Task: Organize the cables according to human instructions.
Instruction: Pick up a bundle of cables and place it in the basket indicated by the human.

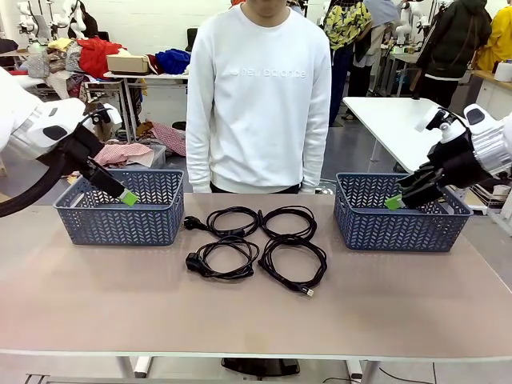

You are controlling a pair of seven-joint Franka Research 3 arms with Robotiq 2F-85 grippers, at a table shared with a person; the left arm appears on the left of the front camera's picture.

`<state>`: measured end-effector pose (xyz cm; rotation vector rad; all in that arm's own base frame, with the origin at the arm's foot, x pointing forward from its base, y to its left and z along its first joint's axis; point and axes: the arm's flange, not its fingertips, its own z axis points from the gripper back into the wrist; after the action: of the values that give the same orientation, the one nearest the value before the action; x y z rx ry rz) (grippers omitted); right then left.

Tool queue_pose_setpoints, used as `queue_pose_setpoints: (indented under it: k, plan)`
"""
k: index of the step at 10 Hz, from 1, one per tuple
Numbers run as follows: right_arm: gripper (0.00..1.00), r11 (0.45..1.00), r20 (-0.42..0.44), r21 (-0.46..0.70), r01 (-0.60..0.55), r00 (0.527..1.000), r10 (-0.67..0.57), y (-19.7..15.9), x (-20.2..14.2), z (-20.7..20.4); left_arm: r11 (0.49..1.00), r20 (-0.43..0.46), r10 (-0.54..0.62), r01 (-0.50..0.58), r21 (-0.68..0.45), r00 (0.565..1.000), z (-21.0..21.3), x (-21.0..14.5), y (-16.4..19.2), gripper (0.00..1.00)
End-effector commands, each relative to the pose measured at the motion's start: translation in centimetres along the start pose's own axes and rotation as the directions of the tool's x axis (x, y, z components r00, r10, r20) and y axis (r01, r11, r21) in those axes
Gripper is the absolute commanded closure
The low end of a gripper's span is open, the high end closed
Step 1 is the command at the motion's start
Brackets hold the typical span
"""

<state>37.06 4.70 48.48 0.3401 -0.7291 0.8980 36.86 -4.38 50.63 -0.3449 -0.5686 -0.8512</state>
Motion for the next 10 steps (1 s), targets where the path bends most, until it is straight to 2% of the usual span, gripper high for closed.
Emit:
queue_pose_setpoints:
  k: [1, 10]
  plan:
    - [0.00, 1.000, 0.015, 0.012, -0.016, 1.000, 0.016, -0.30, -0.12, -0.18, 1.000, 0.013, -0.016, 0.016, -0.017, 1.000, -0.01, -0.28, 0.27, 0.00]
    - [0.00, 1.000, 0.015, 0.012, -0.016, 1.000, 0.016, -0.30, -0.12, -0.18, 1.000, 0.013, -0.016, 0.016, -0.017, 1.000, -0.01, -0.28, 0.27, 0.00]
